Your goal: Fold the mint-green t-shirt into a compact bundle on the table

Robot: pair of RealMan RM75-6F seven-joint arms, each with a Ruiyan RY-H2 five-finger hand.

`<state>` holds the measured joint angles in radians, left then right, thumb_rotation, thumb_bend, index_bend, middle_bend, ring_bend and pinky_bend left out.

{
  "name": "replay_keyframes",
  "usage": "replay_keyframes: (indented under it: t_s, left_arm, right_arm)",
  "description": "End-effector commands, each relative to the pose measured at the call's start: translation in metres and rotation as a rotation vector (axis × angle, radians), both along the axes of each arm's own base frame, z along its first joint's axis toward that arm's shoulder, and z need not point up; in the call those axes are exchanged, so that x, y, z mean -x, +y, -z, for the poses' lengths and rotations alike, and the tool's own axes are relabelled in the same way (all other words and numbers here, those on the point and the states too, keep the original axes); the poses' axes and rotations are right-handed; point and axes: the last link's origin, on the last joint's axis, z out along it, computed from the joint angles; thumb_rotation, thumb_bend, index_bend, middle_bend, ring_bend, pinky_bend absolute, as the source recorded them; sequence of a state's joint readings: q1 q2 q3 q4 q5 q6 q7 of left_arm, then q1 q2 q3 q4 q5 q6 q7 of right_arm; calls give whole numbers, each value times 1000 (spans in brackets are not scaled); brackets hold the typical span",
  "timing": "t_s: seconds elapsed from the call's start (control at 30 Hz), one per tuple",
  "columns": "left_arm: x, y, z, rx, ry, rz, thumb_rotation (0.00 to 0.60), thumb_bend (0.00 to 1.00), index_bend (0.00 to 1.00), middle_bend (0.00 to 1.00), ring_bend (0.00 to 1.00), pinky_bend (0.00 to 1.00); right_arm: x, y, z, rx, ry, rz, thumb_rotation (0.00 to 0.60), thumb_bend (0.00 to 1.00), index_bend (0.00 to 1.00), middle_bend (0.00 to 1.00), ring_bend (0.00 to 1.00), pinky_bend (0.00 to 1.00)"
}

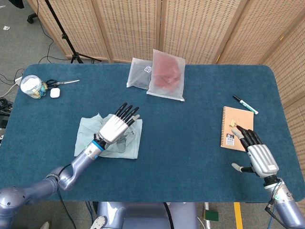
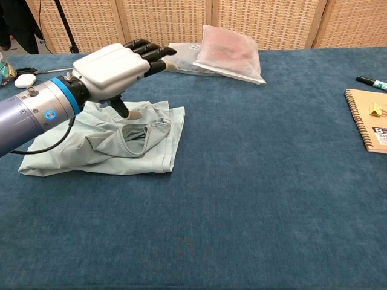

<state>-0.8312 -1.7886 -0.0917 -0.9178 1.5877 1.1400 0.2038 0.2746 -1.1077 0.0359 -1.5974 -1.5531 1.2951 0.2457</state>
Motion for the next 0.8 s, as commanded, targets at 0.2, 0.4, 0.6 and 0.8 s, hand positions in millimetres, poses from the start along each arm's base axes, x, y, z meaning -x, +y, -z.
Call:
replay_keyframes:
  t_s: [0.2,0.4,0.6,0.8]
  left_arm:
    - [37,-6,-49,23,-13,-60,600,170,0,0,0,0]
    - [51,-14,-40,69,18,-100,600,175,0,0,0,0]
    - [45,-19,-15,95,25,-99,600,190,0,0,0,0]
    - [33,-19,1,97,21,-84,600,201,0,0,0,0]
  right_arm:
    - [-1,0,2,-4,4,-2,600,156,0,0,0,3]
    - [-3,1,4,-10,10,-10,600,156,0,0,0,3]
    - [-3,1,5,-14,13,-8,600,156,0,0,0,3]
    - [-2,0,3,-9,7,-4,600,156,0,0,0,3]
